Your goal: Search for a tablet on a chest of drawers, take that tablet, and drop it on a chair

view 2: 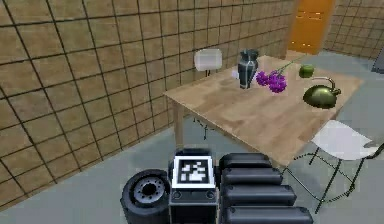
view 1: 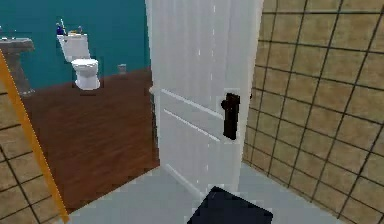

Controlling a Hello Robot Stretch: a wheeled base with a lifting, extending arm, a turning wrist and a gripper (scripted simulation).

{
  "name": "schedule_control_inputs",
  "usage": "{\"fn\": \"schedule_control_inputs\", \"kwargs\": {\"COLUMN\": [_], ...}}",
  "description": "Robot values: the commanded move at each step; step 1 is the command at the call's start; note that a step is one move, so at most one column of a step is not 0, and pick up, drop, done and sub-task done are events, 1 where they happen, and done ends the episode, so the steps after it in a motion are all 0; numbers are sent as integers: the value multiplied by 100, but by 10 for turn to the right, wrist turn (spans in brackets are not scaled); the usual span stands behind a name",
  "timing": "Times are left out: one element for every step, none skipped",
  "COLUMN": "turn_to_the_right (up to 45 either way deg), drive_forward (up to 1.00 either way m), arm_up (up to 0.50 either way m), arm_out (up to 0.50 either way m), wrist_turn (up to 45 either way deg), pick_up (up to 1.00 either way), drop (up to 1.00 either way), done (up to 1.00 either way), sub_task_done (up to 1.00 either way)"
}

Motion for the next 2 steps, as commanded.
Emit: {"fn": "schedule_control_inputs", "kwargs": {"turn_to_the_right": [0, -270], "drive_forward": [40, 0], "arm_up": [0, 0], "arm_out": [0, 0], "wrist_turn": [0, 0], "pick_up": [0, 0], "drop": [0, 0], "done": [0, 0], "sub_task_done": [0, 0]}}
